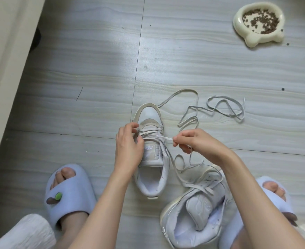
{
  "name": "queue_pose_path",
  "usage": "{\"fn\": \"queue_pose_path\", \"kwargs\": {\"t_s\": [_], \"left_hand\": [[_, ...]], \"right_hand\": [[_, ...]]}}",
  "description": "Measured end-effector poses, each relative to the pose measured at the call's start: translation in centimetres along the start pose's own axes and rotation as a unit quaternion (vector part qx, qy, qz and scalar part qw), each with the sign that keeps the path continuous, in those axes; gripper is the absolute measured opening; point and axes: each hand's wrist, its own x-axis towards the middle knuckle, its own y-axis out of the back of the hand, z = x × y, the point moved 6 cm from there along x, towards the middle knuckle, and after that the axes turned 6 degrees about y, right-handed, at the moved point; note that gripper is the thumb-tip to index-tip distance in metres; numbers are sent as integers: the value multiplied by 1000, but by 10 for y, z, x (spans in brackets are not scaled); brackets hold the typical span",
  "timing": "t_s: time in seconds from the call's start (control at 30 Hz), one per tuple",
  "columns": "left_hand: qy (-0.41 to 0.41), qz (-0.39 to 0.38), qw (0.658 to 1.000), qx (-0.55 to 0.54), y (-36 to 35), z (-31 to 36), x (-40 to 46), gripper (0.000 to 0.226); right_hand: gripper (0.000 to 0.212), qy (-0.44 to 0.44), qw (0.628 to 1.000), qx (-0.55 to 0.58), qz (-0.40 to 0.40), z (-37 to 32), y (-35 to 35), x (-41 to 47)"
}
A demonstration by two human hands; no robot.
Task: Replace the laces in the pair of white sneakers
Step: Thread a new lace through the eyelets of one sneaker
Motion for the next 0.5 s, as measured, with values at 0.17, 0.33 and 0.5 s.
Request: {"fn": "queue_pose_path", "kwargs": {"t_s": [0.17, 0.33, 0.5], "left_hand": [[-153, -64, 984, 73, -11, 48, 2, 30], [-93, -118, 984, 96, -23, 29, 13, 38], [-23, -69, 997, 40, -13, 10, 8, 24]], "right_hand": [[20, 48, 995, 81, 23, -4, 18, -7], [18, 66, 991, 105, 48, -8, 28, -8], [22, -19, 989, -80, 124, 7, 45, -13]]}}
